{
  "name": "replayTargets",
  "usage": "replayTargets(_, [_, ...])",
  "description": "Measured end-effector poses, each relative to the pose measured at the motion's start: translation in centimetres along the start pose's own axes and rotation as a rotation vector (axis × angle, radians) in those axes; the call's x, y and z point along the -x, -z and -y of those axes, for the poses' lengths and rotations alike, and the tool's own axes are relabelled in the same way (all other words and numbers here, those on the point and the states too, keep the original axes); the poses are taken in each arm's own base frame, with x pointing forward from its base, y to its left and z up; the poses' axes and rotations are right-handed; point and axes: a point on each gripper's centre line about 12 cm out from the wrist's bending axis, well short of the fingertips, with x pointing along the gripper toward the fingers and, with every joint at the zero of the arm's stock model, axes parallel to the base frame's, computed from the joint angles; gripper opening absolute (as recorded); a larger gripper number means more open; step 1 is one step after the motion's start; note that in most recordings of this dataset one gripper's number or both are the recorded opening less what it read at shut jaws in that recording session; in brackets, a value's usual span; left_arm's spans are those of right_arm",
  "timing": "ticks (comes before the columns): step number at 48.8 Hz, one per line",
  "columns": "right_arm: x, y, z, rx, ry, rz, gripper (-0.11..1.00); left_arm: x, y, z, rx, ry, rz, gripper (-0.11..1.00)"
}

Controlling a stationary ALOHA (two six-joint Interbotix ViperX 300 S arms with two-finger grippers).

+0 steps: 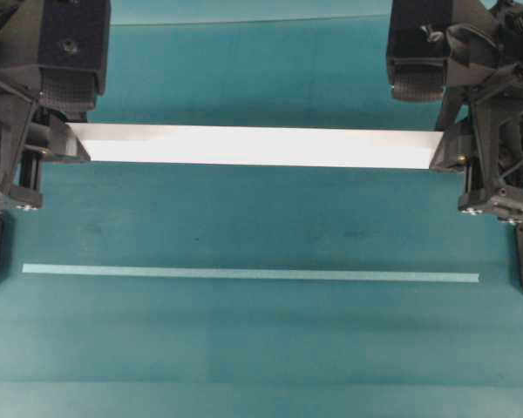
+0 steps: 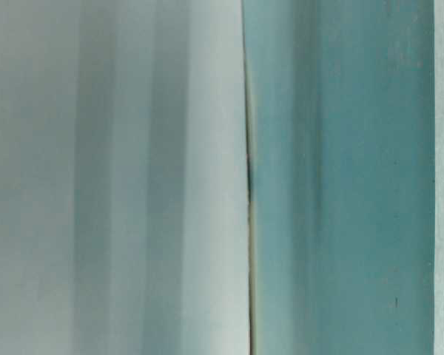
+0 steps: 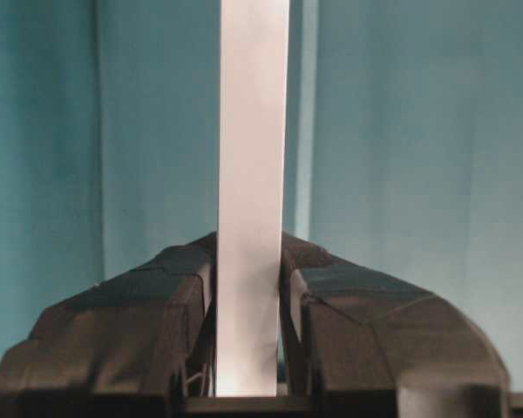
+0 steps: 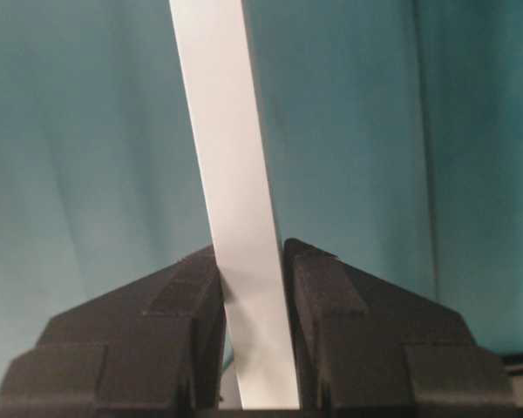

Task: Lift a wooden board with both hands.
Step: 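Lower the held board with both grippers toward the table front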

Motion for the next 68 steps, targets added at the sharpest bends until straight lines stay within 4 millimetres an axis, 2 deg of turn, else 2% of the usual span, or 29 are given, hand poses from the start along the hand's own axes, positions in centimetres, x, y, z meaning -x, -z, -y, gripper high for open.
replayTargets(16, [0.7, -0.1, 0.0, 0.000, -0.002, 0.017, 0.21, 0.0, 0.0, 0.0, 0.000, 0.000, 0.000, 0.17])
replayTargets(33, [0.0, 0.1, 0.2, -0.007, 0.003, -0.003, 0.21, -0.1, 0.0, 0.0, -0.002, 0.000, -0.003, 0.17])
replayTargets(36, [-0.9, 0.3, 0.3, -0.005, 0.006, -0.029, 0.21, -0.8, 0.3, 0.0, -0.002, 0.001, -0.025, 0.17])
replayTargets(42, [-3.4, 0.8, 0.2, 0.000, 0.010, -0.073, 0.21, -3.6, 1.2, 0.2, -0.004, 0.004, -0.093, 0.17])
replayTargets(53, [-9.2, 2.0, 0.3, 0.003, 0.013, -0.107, 0.21, -7.9, 3.6, 0.4, -0.009, 0.007, -0.147, 0.17])
replayTargets(68, [-14.1, 4.2, 0.3, 0.009, 0.013, -0.130, 0.21, -13.5, 7.3, 1.1, -0.022, 0.015, -0.197, 0.17])
